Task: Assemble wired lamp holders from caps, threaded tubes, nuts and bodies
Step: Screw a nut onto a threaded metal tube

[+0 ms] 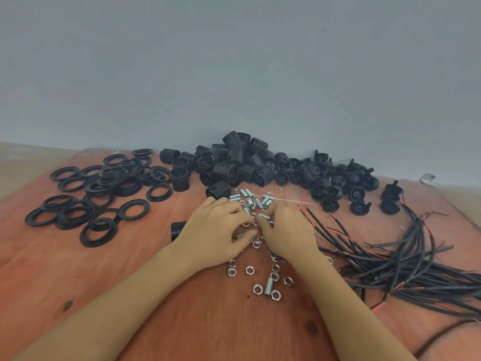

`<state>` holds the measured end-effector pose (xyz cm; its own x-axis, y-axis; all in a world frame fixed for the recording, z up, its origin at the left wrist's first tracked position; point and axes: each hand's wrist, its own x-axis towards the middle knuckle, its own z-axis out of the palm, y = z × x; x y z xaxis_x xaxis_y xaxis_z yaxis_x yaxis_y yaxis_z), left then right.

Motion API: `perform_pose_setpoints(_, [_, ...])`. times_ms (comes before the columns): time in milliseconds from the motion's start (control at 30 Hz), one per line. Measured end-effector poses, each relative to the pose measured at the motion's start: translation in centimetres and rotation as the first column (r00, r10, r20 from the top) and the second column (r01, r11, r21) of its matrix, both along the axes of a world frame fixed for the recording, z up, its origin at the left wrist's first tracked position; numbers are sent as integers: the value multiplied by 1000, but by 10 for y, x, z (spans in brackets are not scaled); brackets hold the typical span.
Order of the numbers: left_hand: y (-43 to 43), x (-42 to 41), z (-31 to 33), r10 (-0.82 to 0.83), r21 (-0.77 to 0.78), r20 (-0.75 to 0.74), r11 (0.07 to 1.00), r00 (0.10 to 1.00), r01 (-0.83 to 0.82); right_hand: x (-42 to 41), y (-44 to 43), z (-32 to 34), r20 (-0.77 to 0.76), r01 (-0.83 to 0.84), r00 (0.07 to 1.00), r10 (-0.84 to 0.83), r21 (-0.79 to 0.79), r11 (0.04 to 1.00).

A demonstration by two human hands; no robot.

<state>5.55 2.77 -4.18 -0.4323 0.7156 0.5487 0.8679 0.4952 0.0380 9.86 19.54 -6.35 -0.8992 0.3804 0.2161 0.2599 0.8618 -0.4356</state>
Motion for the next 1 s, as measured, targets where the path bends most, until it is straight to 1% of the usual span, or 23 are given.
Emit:
perform_pose_setpoints(67, [-4,-2,0,-53,-59,27,997,998,54,1,-1,-2,-58,-3,998,2,-15,1000])
perform_pose_setpoints(133, [-6,-2,-1,-80,-107,46,991,996,84,3,-1,-1,-185,-21,983,7,-74,997])
perform_pose_setpoints(200, [-5,-2,0,-83,-125,50,988,995,89,7,-3,5,-314,-75,949,10,-193,978])
perform_pose_setpoints(233, [-5,-2,2,-87,-133,48,987,995,93,10,-4,8,-349,-108,937,9,-265,958])
perform_pose_setpoints(300, [-4,-1,3,-104,-134,26,985,994,107,17,-6,12,-381,-179,924,19,-388,904])
perform_pose_setpoints(367, [-4,-1,3,-101,-127,7,987,995,101,25,-8,15,-399,-233,916,31,-467,853])
perform_pose_setpoints(433, [-2,0,2,-77,-135,-25,988,997,73,31,-8,17,-411,-254,911,27,-510,822])
perform_pose_setpoints(500, [3,2,-1,-64,-136,-83,989,995,52,35,-6,18,-403,-247,915,16,-528,813])
perform_pose_setpoints(600, [8,4,-4,-62,-76,-169,996,984,49,36,-4,20,-408,-251,913,-12,-582,773])
perform_pose_setpoints(633, [8,4,-4,-57,-43,-174,998,983,50,37,-4,21,-417,-257,909,-20,-597,760])
perform_pose_setpoints(667, [9,5,-3,-51,15,-141,998,989,54,38,-4,22,-429,-269,903,-26,-610,745])
perform_pose_setpoints(700, [9,7,-1,-58,119,-31,991,998,61,39,-4,23,-444,-288,896,-31,-631,721])
perform_pose_setpoints(733, [9,11,2,-81,270,151,962,985,38,40,-4,25,-460,-311,887,-40,-658,686])
perform_pose_setpoints(767, [10,15,4,-142,438,353,899,925,-29,41,-3,27,-476,-334,878,-50,-685,648])
perform_pose_setpoints(800, [11,18,6,-220,565,518,814,827,-138,43,-3,29,-492,-357,869,-58,-703,615])
perform_pose_setpoints(833, [13,21,9,-309,634,630,734,713,-242,43,-2,31,-507,-377,860,-63,-712,593])
perform_pose_setpoints(867, [15,23,10,-399,669,690,671,604,-321,44,-2,32,-521,-395,852,-59,-711,582])
perform_pose_setpoints(900, [16,25,10,-479,682,720,623,502,-384,45,-3,33,-534,-413,844,-47,-704,578])
perform_pose_setpoints(1000, [16,27,7,-662,673,712,546,236,-498,47,-9,34,-568,-464,823,15,-656,596])
